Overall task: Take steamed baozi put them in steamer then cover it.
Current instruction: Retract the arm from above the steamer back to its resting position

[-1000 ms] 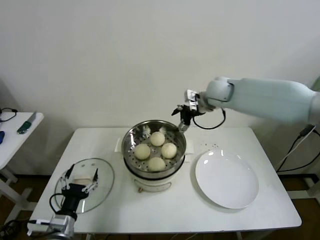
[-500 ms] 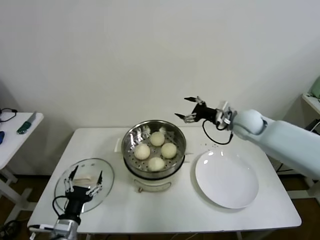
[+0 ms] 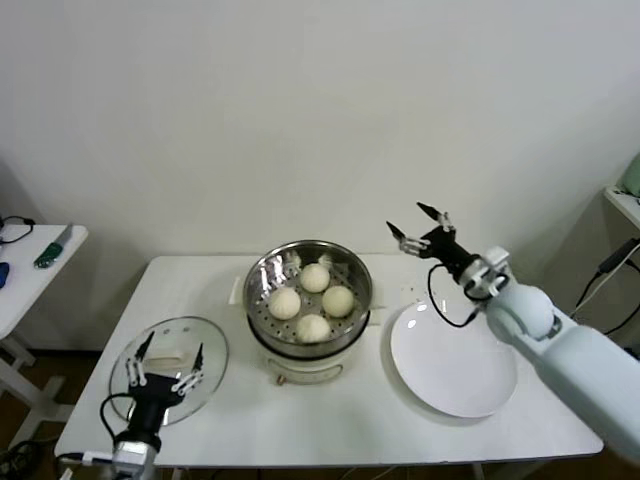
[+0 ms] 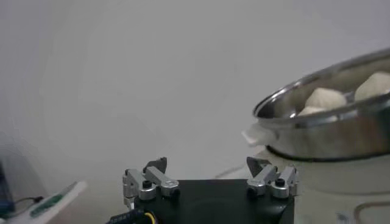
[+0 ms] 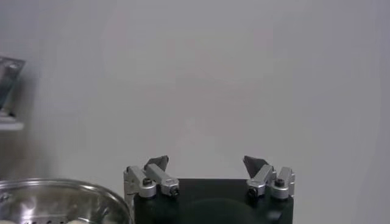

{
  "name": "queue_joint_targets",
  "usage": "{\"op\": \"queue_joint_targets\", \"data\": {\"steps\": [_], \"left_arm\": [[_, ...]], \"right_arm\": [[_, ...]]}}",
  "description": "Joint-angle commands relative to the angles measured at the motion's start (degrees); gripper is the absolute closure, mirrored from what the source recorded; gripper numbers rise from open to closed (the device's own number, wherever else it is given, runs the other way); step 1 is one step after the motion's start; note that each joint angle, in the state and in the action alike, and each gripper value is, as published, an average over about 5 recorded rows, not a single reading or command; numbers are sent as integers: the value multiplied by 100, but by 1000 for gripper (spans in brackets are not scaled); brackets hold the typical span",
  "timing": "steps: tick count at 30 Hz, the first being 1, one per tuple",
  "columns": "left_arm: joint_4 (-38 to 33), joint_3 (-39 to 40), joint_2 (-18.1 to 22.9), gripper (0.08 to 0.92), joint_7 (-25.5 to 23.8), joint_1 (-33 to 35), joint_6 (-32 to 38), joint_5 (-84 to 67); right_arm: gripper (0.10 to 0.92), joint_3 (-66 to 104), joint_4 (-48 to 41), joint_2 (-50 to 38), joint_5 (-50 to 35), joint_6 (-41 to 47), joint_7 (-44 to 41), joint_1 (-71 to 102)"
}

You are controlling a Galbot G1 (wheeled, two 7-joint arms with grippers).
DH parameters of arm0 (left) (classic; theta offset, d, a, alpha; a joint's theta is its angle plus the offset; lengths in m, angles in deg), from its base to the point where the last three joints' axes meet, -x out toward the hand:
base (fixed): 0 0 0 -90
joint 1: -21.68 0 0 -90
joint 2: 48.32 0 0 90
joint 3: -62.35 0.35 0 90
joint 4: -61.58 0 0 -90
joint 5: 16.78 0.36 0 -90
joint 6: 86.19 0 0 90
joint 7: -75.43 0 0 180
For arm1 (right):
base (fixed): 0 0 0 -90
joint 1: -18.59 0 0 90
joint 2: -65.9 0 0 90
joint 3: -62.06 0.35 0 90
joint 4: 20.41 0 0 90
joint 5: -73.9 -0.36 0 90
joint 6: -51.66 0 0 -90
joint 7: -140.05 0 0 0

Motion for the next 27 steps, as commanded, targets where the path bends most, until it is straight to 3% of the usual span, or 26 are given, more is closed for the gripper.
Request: {"op": "queue_joint_targets", "data": {"steps": [1, 10, 27], "left_arm": [[-158, -325, -49, 177, 1, -84, -657, 2611], [-225, -374, -441, 177, -957, -47, -1191, 6204], [1848, 227, -297, 177, -141, -942, -981, 6586]], "right_arm": [[203, 3305, 908, 1097, 759, 357, 201, 3411], [203, 4020, 1150, 1790, 1355, 682, -113, 4388], [203, 4079, 948, 2047, 1666, 777, -327, 4406]]}}
